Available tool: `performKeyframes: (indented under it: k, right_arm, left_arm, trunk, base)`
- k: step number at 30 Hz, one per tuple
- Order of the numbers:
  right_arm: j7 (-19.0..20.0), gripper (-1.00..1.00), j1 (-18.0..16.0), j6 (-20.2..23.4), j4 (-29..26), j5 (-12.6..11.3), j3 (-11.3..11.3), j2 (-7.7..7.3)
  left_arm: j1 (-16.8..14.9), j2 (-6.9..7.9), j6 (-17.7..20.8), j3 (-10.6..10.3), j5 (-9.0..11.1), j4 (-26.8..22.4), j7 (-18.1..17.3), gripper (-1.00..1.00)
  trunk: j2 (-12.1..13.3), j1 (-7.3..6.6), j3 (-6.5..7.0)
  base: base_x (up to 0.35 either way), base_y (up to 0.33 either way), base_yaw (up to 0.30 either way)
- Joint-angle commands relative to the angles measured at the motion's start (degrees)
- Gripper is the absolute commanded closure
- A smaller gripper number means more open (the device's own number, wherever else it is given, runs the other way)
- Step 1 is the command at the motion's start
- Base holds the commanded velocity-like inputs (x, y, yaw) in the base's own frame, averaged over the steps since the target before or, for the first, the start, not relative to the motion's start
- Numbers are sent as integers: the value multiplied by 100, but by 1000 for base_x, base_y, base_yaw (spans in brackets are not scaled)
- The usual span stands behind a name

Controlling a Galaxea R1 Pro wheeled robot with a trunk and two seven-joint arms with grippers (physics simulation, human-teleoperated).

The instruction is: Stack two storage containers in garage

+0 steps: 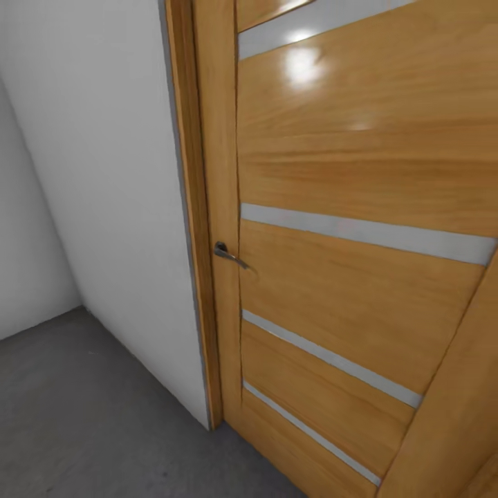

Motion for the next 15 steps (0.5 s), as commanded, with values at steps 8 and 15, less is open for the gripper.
performKeyframes:
  k: [8,15]
  right_arm:
    - [-1,-100,0,-15,-1,-60,48,0]
    - [-1,-100,0,-15,-1,-60,48,0]
  left_arm:
    - [3,0,-6,-16,42,-9,7,-100]
    - [3,0,0,-11,42,-10,7,-100]
  trunk:
    - [-2,0,-4]
    - [-2,0,-4]
  base:
    - [43,32,-176]
    - [251,186,-12]
